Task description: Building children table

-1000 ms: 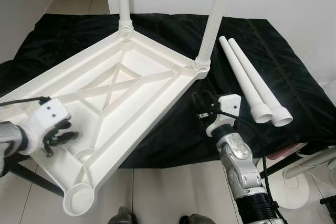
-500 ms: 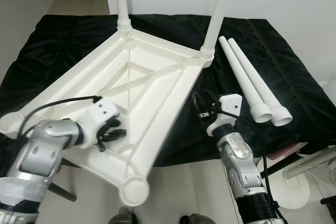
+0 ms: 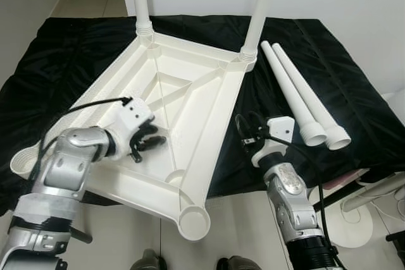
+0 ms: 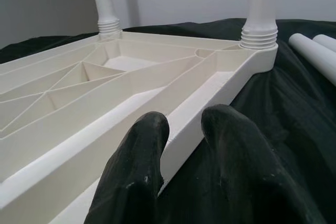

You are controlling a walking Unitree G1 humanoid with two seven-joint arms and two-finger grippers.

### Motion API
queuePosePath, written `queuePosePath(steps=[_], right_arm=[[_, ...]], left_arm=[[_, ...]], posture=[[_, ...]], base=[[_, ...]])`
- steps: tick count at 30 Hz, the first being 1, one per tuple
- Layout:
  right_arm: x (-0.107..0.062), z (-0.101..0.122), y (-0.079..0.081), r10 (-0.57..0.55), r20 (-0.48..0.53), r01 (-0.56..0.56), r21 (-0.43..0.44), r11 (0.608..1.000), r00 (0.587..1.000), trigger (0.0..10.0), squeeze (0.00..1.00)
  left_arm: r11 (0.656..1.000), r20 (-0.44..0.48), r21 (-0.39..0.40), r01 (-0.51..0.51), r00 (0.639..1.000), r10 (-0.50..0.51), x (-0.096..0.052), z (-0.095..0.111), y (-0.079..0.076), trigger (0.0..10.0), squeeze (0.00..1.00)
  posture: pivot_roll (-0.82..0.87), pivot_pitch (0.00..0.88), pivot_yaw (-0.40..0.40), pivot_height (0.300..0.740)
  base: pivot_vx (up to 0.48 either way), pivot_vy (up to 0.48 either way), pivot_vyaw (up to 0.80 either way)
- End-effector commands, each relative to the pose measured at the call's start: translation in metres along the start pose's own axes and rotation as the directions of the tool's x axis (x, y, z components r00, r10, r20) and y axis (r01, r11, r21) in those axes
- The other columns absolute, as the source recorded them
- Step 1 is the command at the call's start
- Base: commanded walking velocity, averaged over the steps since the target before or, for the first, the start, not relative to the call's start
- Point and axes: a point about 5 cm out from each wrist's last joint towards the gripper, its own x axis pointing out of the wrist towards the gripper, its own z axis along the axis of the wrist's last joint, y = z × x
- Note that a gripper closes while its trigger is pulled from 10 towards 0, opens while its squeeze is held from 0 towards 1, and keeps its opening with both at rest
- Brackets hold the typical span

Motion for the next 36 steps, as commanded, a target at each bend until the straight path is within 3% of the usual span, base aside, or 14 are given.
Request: queuePosePath(steps=[1, 2, 7, 8, 10, 11, 15, 31, 36], right_arm=[[-0.003, -0.001, -0.001, -0.004, -0.012, 0.004, -0.002, 1.0, 1.0, 10.0, 0.0], [-0.003, -0.001, 0.0, 0.002, -0.013, -0.002, -0.001, 1.0, 1.0, 10.0, 0.0], [-0.005, -0.002, -0.001, 0.012, -0.017, -0.012, -0.004, 1.0, 1.0, 10.0, 0.0], [-0.006, -0.002, -0.002, 0.013, -0.02, -0.013, -0.008, 1.0, 1.0, 10.0, 0.0], [-0.007, -0.002, -0.003, 0.012, -0.021, -0.013, -0.01, 1.0, 1.0, 10.0, 0.0], [-0.007, -0.002, -0.003, 0.011, -0.022, -0.011, -0.011, 1.0, 1.0, 10.0, 0.0], [-0.007, -0.002, -0.003, 0.009, -0.023, -0.01, -0.011, 1.0, 1.0, 10.0, 0.0], [-0.01, -0.001, -0.005, -0.009, -0.022, 0.009, -0.017, 1.0, 1.0, 10.0, 0.0], [-0.011, 0.0, -0.005, -0.016, -0.02, 0.015, -0.021, 1.0, 1.0, 10.0, 0.0]], left_arm=[[0.975, 0.02, -0.005, -0.222, 0.975, 0.222, -0.006, 0.001, 0.017, 10.0, 0.0], [0.978, 0.022, -0.009, -0.209, 0.978, 0.209, -0.009, 0.0, 0.019, 10.0, 1.0], [0.986, 0.017, 0.028, -0.166, 0.986, 0.166, -0.014, -0.003, 0.023, 10.0, 1.0], [0.982, 0.001, 0.075, -0.171, 0.985, 0.171, -0.013, -0.004, 0.026, 10.0, 1.0], [0.981, -0.007, 0.096, -0.167, 0.986, 0.169, -0.012, -0.005, 0.027, 10.0, 1.0], [0.98, -0.017, 0.113, -0.162, 0.986, 0.165, -0.011, -0.007, 0.029, 10.0, 0.0], [0.981, -0.017, 0.12, -0.155, 0.987, 0.158, -0.009, -0.008, 0.03, 10.0, 0.0], [0.981, -0.031, 0.183, -0.065, 0.997, 0.072, 0.025, -0.011, 0.034, 10.0, 0.0], [0.982, -0.077, 0.187, -0.026, 0.996, 0.042, 0.034, -0.021, 0.033, 10.0, 0.0]], posture=[[-0.07, 0.075, 0.017, 0.74], [-0.06, 0.076, 0.014, 0.74], [-0.06, 0.077, 0.014, 0.74], [-0.06, 0.08, 0.015, 0.74], [-0.06, 0.08, 0.016, 0.74], [-0.06, 0.08, 0.018, 0.74], [-0.07, 0.079, 0.021, 0.74], [-0.1, 0.078, 0.037, 0.74], [-0.11, 0.078, 0.051, 0.74]], base=[[0.0, 0.0, 0.0], [0.0, 0.0, 0.0], [0.0, 0.0, 0.0], [0.0, 0.0, 0.0], [0.0, 0.0, 0.0], [0.0, 0.0, 0.0], [0.0, 0.0, 0.0], [0.0, 0.0, 0.0], [0.0, 0.0, 0.0]])
